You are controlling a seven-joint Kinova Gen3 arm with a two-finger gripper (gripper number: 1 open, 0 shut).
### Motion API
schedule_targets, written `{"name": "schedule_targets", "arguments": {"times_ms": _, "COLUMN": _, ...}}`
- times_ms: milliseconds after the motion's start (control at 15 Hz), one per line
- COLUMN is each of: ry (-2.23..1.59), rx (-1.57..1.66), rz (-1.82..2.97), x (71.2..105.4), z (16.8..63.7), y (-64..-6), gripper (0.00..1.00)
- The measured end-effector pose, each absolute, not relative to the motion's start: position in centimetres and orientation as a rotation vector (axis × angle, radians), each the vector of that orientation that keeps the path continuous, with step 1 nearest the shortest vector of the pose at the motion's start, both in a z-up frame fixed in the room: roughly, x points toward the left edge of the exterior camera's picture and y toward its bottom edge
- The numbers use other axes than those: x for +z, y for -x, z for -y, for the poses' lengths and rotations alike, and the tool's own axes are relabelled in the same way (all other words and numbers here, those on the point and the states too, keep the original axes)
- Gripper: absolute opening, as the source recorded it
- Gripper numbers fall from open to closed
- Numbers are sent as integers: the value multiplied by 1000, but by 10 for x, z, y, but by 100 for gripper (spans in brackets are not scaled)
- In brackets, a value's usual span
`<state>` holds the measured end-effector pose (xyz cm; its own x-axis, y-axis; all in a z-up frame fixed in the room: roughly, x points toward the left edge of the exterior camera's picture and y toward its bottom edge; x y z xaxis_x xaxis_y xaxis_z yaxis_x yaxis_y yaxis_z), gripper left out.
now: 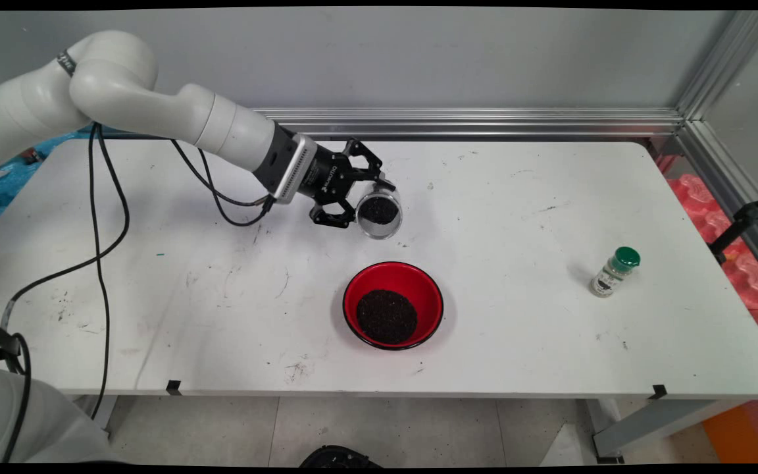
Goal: Pour the black seasoning powder in the red bowl
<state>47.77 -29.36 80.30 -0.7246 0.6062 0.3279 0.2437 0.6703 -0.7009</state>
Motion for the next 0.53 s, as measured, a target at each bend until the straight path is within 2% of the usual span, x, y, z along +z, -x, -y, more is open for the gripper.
{"name": "schedule_targets", "arguments": {"times_ms": 533, "ry": 857, "rx": 945, "rz": 2323, "x": 798, "z": 288, "y": -469, "gripper": 0}}
